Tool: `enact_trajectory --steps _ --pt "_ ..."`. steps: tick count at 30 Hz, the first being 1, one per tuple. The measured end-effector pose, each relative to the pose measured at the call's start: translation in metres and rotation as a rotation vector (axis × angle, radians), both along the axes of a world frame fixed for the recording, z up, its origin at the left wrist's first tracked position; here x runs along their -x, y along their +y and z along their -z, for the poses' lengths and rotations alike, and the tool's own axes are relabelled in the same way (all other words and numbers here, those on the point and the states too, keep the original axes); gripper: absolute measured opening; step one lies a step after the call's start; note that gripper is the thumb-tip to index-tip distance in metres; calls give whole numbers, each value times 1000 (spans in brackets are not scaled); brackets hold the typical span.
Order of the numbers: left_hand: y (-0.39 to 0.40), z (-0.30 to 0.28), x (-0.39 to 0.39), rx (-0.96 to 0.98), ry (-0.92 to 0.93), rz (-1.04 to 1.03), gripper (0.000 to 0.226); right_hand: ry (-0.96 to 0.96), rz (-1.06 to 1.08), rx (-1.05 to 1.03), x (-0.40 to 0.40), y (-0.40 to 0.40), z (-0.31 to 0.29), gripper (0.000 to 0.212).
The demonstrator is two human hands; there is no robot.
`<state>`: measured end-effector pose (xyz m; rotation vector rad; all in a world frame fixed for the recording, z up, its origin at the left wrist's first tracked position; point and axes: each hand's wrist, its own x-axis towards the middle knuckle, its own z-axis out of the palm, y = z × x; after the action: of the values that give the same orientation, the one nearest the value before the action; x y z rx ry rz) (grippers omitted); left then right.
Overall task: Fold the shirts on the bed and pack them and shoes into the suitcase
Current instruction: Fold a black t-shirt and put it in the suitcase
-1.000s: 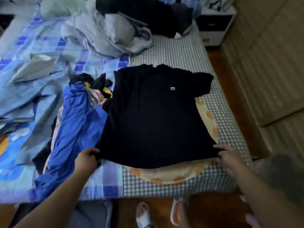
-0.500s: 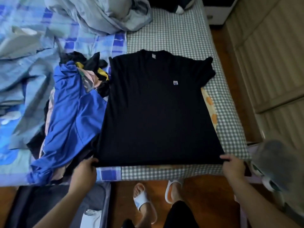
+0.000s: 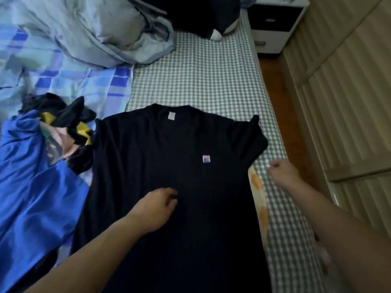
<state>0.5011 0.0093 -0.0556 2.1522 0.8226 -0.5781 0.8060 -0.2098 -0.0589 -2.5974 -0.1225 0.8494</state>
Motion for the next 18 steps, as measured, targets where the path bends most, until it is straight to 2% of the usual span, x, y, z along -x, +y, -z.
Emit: enact_trajectory --steps 3,5,6,8,11,13,15,18 --pt "7 47 -111 -139 -169 69 54 -38 33 -65 -75 47 40 55" --pt "16 85 -175 -308 -170 157 62 -22 113 -90 -106 71 73 68" --pt "23 101 -201 -386 -147 196 64 -5 143 -114 -115 79 89 66" --pt "36 127 -240 -480 -96 231 65 6 154 -200 -122 89 110 47" --pt "49 150 -265 -506 -16 222 65 -51 223 -286 -125 72 110 20" --pt "50 158 -269 -501 31 225 66 -60 426 -333 -119 39 102 26" --pt "48 159 -271 -501 62 232 67 17 551 -354 -99 10 100 32" --pt "52 151 -279 -474 141 255 67 55 497 -373 -78 0 105 20"
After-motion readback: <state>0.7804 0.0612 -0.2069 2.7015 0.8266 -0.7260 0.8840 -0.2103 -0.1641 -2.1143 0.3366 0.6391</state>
